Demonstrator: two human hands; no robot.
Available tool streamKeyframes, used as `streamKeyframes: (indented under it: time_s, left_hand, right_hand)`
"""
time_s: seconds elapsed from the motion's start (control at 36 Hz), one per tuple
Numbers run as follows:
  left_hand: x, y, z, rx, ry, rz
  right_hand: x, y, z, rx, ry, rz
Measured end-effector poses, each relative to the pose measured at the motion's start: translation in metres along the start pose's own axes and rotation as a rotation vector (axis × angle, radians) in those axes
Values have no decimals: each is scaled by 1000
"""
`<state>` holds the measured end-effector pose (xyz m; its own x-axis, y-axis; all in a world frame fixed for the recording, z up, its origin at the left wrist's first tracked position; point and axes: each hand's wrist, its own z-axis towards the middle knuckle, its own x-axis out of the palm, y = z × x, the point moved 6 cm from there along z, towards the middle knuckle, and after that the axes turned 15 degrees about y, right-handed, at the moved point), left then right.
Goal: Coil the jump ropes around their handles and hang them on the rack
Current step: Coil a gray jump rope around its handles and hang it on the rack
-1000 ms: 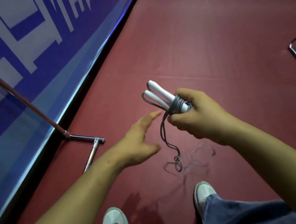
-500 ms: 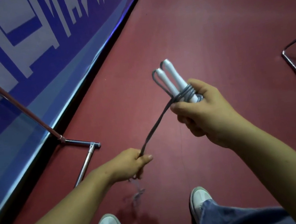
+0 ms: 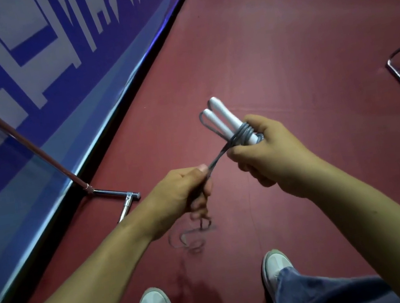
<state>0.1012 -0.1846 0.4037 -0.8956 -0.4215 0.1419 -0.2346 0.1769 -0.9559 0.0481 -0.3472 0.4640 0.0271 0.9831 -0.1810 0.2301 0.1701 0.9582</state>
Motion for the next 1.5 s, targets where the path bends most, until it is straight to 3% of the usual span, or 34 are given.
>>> streamKeyframes:
  time_s: [0.14, 0.19, 0.25, 0.33, 0.42, 0.5, 0.64, 0.75, 0.89, 0.97, 1.06, 1.17, 1.28, 1.33, 1.39, 1.5]
  left_hand:
    - [14, -34, -8, 14, -126, 842]
    - [22, -43, -12, 68, -147, 1026]
    - [26, -47, -15, 106, -132, 1169]
    - [28, -51, -19, 146, -100, 1345]
    - [25, -61, -20, 237, -90, 1360]
    - [14, -69, -24, 281, -88, 1290]
    - [1, -65, -27, 171, -13, 844]
    - [-14, -51, -32, 166, 4, 387]
    - [-12, -34, -28, 156, -26, 255]
    - [-2, -25, -22, 100, 28, 67]
    - [7, -25, -21, 51, 62, 24]
    - [4, -19, -22, -71, -5, 133]
    - [0, -38, -27, -172, -163, 896]
    - [9, -49, -30, -166, -195, 1207]
    - [14, -57, -33, -140, -235, 1376]
    - [15, -71, -41, -19, -204, 1420]
  right_hand:
    - [-10, -18, 5, 54, -154, -343]
    - [-6, -22, 5, 68, -169, -479]
    - [-1, -27, 5, 133, -92, -538]
    - [15, -39, 4, 263, 179, -733]
    - [30, -45, -3, 318, 416, -899]
    - [37, -34, -13, 258, 520, -972]
    - [63, -17, -33, 125, 648, -795]
    - [64, 7, -37, 2, 545, -581]
    - [54, 27, -33, -79, 359, -360]
    - [38, 24, -27, -84, 193, -255]
    - [29, 23, -25, -135, 106, -125]
    - [16, 14, -18, -129, -25, -180]
    - [15, -7, -9, 12, -91, -545]
    - [21, -15, -6, 97, -13, -668]
    - [28, -19, -4, 168, 109, -784]
    - [49, -22, -16, 270, 451, -1017]
